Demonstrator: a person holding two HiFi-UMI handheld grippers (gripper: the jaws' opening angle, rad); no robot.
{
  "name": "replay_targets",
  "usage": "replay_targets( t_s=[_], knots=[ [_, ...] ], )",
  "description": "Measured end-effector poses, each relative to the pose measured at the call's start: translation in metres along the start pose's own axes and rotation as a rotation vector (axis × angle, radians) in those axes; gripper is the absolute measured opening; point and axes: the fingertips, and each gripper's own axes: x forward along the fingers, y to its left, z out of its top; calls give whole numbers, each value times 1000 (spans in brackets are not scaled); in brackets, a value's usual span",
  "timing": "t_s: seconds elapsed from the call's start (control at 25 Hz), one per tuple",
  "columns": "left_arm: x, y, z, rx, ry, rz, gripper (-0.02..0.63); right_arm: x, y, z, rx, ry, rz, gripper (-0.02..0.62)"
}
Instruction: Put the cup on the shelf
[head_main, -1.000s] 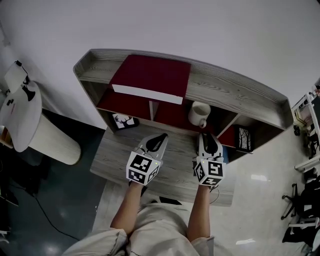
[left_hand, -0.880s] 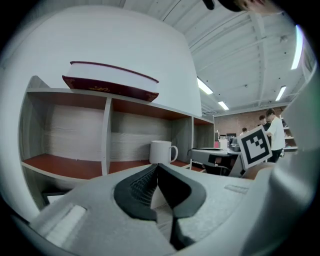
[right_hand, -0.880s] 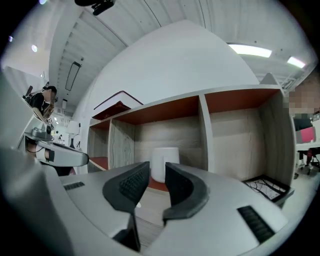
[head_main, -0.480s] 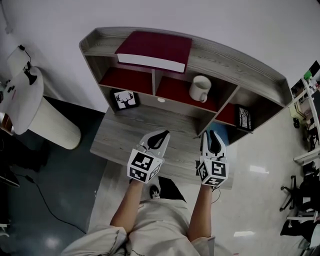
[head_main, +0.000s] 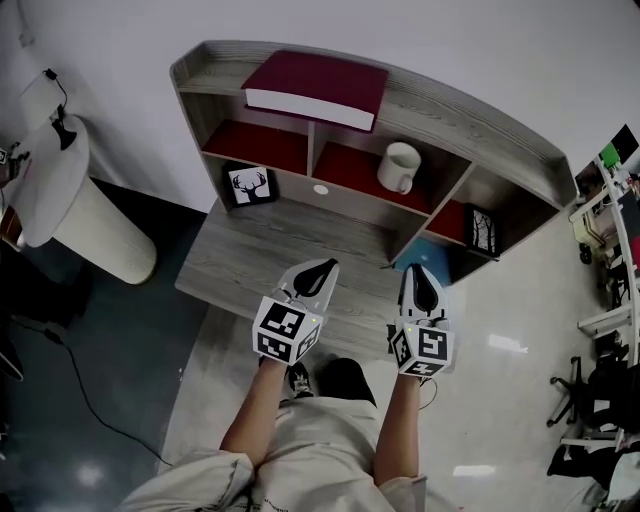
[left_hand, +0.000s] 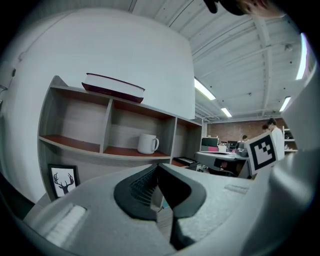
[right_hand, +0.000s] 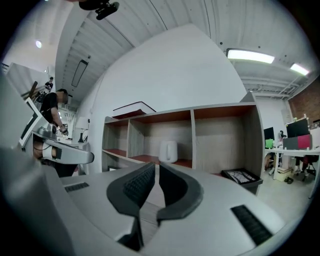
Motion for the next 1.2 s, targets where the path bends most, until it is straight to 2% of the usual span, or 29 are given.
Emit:
replay_targets(
  t_s=[0.12, 0.36, 0.6, 0.88, 1.2],
  knots=[
    [0, -2, 3, 2, -6, 22, 11, -1, 4, 1, 6, -3, 39, 28],
    [0, -2, 2, -11, 0, 117, 11, -7, 11, 3, 40, -12, 154, 18],
    [5, -42, 14, 20, 9, 142, 11, -28, -2, 15, 71, -22, 228, 17],
    [12, -100, 24, 83, 6, 145, 11, -59, -33, 16, 99, -32, 253, 17],
    [12, -148, 3, 121, 13, 137, 11, -89, -65, -2, 108, -29, 247, 16]
  ],
)
